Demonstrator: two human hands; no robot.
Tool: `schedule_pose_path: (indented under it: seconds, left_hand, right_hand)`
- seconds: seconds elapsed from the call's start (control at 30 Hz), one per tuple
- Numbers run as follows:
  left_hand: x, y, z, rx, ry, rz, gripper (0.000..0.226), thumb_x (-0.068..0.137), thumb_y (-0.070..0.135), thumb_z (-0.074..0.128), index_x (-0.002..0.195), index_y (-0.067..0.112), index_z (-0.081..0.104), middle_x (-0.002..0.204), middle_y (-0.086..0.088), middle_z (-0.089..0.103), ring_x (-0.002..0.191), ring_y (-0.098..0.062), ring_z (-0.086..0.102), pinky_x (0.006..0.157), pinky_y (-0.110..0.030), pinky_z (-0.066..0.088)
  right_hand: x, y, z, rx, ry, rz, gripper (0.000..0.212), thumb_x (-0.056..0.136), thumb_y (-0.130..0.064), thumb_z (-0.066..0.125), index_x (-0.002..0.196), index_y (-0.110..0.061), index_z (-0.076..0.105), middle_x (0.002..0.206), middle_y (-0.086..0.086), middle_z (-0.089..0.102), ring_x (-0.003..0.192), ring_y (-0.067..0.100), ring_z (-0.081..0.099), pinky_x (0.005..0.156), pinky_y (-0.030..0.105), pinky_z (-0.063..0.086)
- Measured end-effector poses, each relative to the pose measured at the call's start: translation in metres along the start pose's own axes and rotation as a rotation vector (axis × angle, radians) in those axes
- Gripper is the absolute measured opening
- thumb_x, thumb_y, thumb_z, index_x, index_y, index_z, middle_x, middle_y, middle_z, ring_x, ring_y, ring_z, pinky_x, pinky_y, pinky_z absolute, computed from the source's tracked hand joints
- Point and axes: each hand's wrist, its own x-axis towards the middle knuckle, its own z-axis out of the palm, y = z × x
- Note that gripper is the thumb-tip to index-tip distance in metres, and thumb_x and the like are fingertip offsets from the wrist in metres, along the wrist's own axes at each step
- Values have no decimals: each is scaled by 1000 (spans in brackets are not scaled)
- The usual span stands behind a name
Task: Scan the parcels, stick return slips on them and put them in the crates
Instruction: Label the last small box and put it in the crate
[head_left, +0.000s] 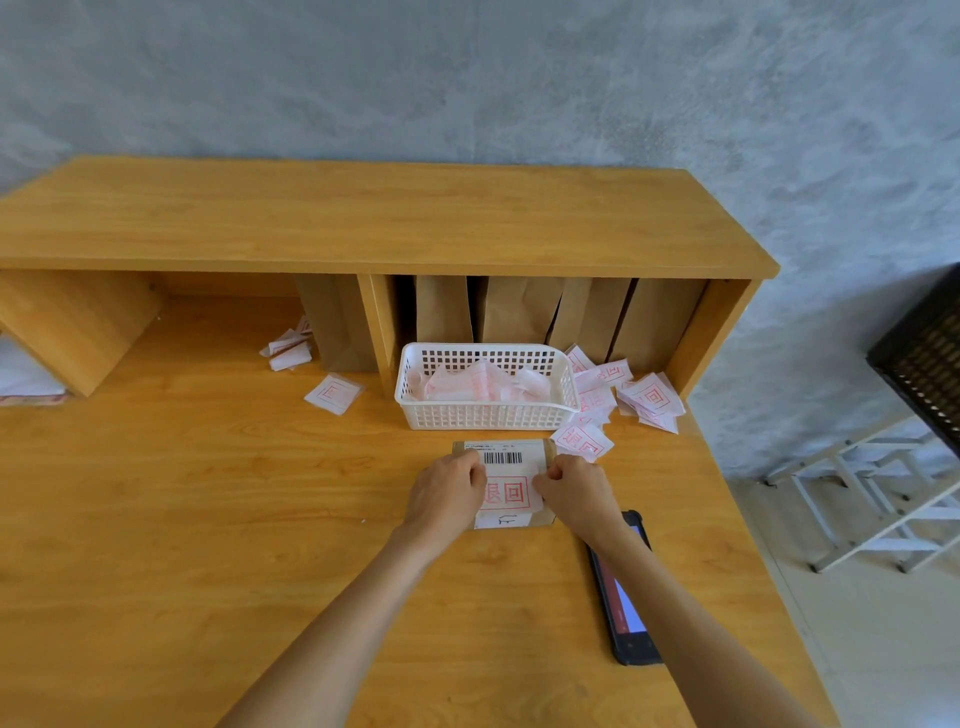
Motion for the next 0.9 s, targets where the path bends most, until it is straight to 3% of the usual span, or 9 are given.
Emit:
schedule_pose_path:
  seconds: [0.13,0.3,0.43,0.6,0.8,0.9]
  left_hand:
    - [3,-2,0,-31,-24,-15,41,100,21,46,60,19,37,57,6,42,48,-7,36,43,-19,22]
    - [5,-6,1,-118,-27,-16,43,98,21,51,58,17,38,54,5,41,47,-8,35,45,-20,24]
    - [6,-12,-2,-195,-68,0,42,92,23,65,60,17,38,56,3,41,52,-10,37,51,-22,29]
    - [2,-14,-8,-263,-142,11,44,77,31,81,64,17,41,60,4,45,54,-8,39,52,-21,30]
    - [3,-17,-3,-190,-146,61,52,65,36,87,66,17,39,68,10,47,61,-4,45,50,-21,32]
    - [3,-17,-4,-164,-159,76,43,64,38,88,73,17,51,74,9,51,65,-6,47,51,-23,39]
  right_hand:
    - [1,1,-1,12,-5,-20,30,89,-13,55,63,-16,40,62,-2,49,54,10,41,48,18,31]
    - [3,2,-2,31,-32,-48,32,89,-13,57,64,-16,38,65,-1,48,58,11,41,51,19,33]
    - [4,7,-4,53,-84,-86,35,86,-22,69,67,-16,40,73,2,55,66,14,48,57,23,40]
    - [3,8,-6,33,-122,-137,41,77,-30,80,70,-18,41,68,-5,49,58,7,43,52,17,35]
    - [4,6,-6,-141,-149,-189,45,72,-37,82,76,-22,39,89,0,62,84,16,62,63,24,48]
    - [2,5,-6,-172,-131,-214,46,72,-35,81,83,-21,40,83,-6,56,79,11,58,57,19,45]
